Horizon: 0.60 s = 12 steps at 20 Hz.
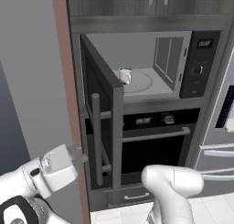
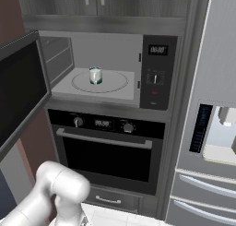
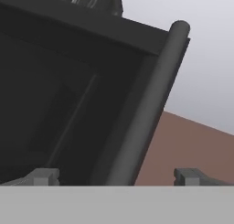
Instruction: Pick the mug from the counter and place it inside the microwave. Then close the microwave.
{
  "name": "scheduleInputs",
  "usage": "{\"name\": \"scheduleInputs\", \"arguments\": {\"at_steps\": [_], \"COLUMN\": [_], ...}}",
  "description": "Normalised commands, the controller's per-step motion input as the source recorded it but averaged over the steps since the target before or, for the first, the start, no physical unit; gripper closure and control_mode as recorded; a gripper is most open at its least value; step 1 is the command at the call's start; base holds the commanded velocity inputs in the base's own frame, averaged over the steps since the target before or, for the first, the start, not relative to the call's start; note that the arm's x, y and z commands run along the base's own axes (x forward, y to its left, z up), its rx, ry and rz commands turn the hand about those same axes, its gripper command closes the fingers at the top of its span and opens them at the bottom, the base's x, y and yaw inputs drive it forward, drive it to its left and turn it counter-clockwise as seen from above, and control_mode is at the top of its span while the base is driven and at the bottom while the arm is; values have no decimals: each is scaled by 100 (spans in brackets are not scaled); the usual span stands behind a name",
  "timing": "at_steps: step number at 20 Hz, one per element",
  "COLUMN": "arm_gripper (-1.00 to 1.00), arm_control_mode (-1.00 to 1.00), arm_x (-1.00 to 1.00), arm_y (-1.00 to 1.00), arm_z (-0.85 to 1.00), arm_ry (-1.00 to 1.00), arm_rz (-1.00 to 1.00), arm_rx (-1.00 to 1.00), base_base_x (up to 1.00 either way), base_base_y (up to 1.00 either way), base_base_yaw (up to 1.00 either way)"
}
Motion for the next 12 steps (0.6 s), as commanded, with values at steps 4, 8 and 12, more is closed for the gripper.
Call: {"name": "scheduleInputs", "arguments": {"at_steps": [4, 8, 12], "arm_gripper": [-100, -100, -100], "arm_control_mode": [-100, -100, -100], "arm_x": [9, 4, 0], "arm_y": [-19, -24, -24], "arm_z": [0, 2, 3], "arm_ry": [9, 9, 7], "arm_rz": [8, 8, 9], "arm_rx": [0, 0, 0], "base_base_x": [0, 0, 0], "base_base_y": [0, 0, 0], "base_base_yaw": [0, 0, 0]}}
